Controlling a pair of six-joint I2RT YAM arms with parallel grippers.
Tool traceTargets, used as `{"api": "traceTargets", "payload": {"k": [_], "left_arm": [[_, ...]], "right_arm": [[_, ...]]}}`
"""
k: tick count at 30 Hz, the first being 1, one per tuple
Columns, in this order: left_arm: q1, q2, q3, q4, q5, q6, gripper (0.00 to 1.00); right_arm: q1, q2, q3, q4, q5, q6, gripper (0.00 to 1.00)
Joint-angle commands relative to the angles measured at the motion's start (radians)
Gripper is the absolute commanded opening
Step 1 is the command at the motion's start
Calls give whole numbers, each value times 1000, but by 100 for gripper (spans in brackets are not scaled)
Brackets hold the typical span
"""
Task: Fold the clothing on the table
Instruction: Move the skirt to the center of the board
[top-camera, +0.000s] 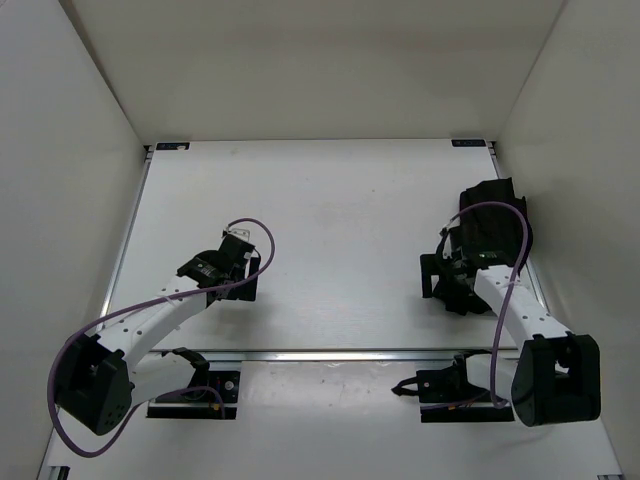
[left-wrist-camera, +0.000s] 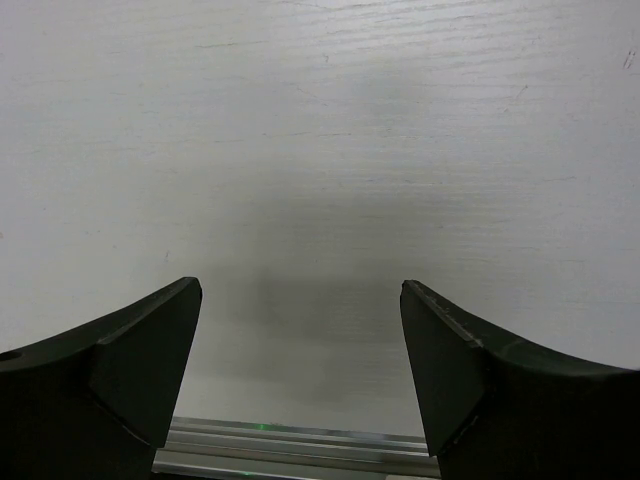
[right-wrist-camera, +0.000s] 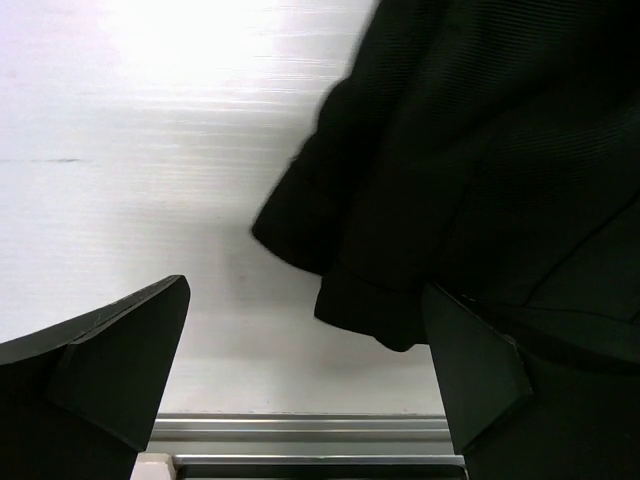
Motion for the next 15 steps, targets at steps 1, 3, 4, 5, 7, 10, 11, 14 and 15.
{"api": "traceTargets", "payload": {"k": [1,3,4,5,7,10,11,14,15], "left_arm": [[4,-9,2,14,-1,-3,92],[4,-11,2,12,-1,-1,90],[12,-12,-4,14,1,-1,90],[4,-12,2,9,9,0,89],[4,-12,1,15,2,-1,67],[33,-17,4,14,-5,-4,10],[33,-20,1,12,-2,-6,9],[26,-31,-4,20,12,6,35],[21,-34,-2,24,16,13,56]], "right_arm": [[38,-14,25,8,-11,-5,99],[24,-40,11,16,-34,-24,99],[12,-54,23,14,-37,-29,99],[-10,-74,23,19,-63,-31,99],[-65,-116,23,17,-100,-40,92],[-41,-140,72,-2,59,-21,2],[-21,-139,80,-12,96,-15,5],[-24,-122,135,-40,277,-1,40],[-35,-110,146,-40,279,6,57]]}}
